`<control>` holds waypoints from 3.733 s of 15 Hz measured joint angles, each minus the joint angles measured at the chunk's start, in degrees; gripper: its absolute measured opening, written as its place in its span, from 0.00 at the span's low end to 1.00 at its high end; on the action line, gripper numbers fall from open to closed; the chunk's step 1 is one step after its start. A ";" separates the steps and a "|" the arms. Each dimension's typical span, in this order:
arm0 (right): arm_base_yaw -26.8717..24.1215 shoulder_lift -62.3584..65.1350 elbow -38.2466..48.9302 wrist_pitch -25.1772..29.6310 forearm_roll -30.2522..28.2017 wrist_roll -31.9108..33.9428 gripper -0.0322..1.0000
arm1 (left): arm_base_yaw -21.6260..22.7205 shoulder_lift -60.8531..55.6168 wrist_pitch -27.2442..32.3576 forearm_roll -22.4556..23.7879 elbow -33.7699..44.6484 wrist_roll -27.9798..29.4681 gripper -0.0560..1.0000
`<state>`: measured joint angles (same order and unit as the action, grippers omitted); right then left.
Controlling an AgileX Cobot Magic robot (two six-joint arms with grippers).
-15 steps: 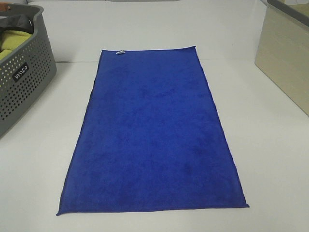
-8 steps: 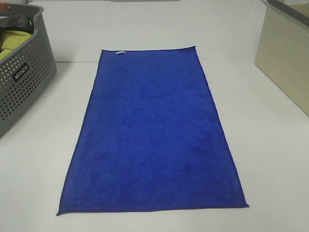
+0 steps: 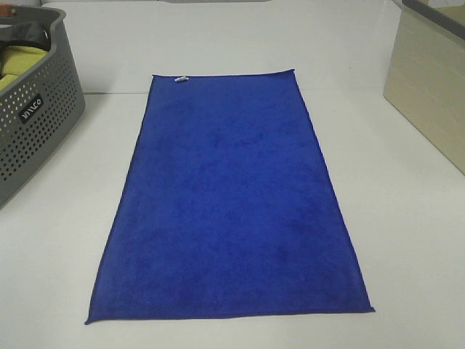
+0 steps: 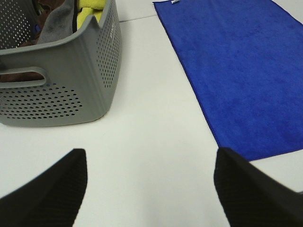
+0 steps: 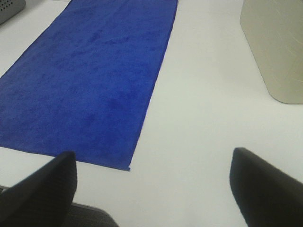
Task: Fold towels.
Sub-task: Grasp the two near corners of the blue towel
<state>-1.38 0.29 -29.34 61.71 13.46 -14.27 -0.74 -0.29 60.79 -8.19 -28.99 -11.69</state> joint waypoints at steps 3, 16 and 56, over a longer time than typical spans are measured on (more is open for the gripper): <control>0.00 0.00 0.00 0.00 0.00 0.00 0.83 | 0.00 0.00 0.00 0.00 0.00 0.00 0.73; 0.00 0.00 0.00 0.00 0.00 0.00 0.83 | 0.00 0.00 0.00 -0.34 0.00 0.00 0.73; -0.11 -78.72 -7.10 -22.63 13.81 -1.89 0.71 | 0.00 82.10 -25.15 -46.64 -0.74 -21.77 0.73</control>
<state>-1.49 -78.44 -36.44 39.08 27.27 -16.16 -0.74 81.82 35.64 -54.83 -29.74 -33.46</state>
